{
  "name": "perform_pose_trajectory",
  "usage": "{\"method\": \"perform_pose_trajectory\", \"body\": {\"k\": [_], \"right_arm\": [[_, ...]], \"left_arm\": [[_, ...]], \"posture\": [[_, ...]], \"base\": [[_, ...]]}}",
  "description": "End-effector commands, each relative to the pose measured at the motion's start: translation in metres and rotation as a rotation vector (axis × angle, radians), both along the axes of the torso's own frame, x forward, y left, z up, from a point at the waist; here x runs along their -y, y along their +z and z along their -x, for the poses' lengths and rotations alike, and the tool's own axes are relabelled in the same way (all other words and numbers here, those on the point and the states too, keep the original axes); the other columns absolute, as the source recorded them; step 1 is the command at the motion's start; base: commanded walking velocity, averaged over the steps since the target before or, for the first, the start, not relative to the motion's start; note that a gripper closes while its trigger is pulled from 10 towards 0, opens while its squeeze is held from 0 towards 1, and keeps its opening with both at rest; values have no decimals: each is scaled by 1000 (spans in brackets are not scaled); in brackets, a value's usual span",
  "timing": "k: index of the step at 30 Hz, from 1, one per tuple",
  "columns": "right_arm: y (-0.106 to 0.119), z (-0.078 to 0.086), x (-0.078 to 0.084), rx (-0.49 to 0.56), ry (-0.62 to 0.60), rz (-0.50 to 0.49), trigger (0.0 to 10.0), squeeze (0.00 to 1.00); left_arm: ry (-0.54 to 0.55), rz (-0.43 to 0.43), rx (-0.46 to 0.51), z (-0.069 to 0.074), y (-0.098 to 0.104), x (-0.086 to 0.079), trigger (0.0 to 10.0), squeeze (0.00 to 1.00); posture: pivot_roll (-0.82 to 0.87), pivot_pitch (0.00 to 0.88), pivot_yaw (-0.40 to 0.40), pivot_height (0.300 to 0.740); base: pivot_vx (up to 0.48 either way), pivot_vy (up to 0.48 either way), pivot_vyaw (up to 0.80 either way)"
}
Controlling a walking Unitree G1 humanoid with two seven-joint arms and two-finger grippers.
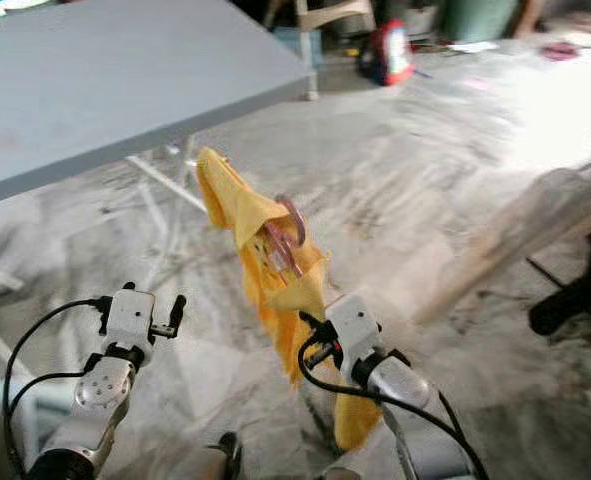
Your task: Hang hanger
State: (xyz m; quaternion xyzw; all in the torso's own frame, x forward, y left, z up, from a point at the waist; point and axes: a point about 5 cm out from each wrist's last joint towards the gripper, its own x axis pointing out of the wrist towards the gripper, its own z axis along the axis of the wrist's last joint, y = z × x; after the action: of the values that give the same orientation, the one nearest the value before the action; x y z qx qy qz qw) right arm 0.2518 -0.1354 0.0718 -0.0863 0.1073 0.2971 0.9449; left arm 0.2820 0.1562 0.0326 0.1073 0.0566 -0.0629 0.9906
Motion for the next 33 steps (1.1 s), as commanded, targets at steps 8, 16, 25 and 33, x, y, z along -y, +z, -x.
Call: {"method": "perform_pose_trajectory", "body": {"k": [8,16,25,33], "right_arm": [[15,-10,-17,-25,-27,-165,10000,0],[24,-10,-7,36,84,93,10000,0],[28,20,-10,-188,255,-82,10000,0],[31,-12,4,-30,-46,11,10000,0]], "left_arm": [[-71,67,65,-7,19,3,10000,0],[-124,82,85,-9,26,10,10000,0],[-140,88,62,-7,24,7,10000,0],[-150,92,61,-8,26,8,10000,0]], "posture": [[-82,206,-5,740],[-84,211,3,740],[-86,213,10,740],[-86,210,19,740]], "base": [[0,0,300],[0,0,0],[0,0,0],[0,0,0]]}}
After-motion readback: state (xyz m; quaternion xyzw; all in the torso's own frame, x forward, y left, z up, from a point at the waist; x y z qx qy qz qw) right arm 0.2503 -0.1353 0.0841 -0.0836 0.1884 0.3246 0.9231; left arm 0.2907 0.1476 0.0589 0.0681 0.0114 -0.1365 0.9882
